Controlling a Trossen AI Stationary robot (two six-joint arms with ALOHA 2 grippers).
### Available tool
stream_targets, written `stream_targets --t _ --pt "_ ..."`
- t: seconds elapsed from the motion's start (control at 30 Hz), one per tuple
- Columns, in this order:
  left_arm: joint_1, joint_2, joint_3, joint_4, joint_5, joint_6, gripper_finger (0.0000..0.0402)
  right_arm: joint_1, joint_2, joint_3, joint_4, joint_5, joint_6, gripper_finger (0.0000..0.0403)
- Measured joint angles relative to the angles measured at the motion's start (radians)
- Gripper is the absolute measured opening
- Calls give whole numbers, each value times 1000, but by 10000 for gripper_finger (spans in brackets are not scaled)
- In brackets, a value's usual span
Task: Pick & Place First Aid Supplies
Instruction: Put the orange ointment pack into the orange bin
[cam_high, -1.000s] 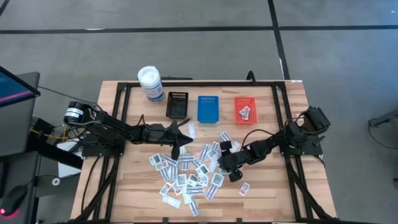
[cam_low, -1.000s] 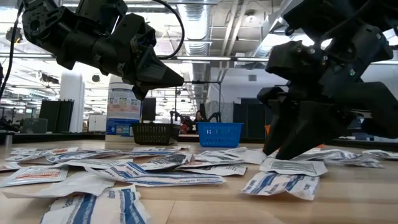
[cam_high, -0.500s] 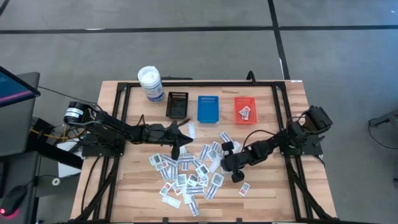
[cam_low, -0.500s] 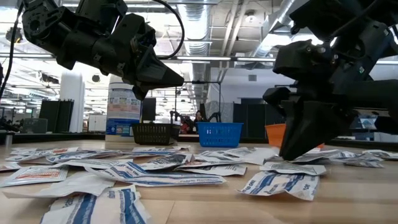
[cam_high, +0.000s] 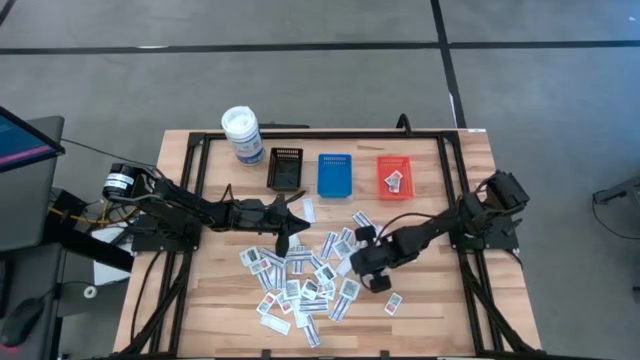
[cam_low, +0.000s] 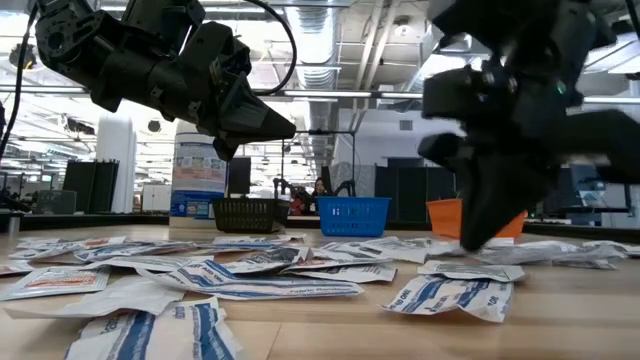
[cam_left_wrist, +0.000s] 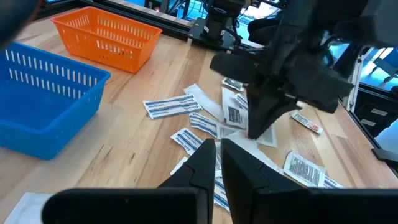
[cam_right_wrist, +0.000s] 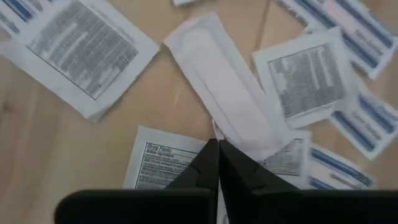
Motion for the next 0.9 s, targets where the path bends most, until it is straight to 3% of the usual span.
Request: stream_targets --t 0.23,0.4,0.63,0.9 --pt "0 0 0 0 0 0 26 -1 -5 141 -198 3 1 1" --pt "0 0 0 0 0 0 26 -1 -56 166 -328 17 17 1" --pt "0 0 0 0 0 0 26 2 -201 169 -524 156 122 0" --pt "0 0 0 0 0 0 26 -32 -305 169 -672 414 132 0"
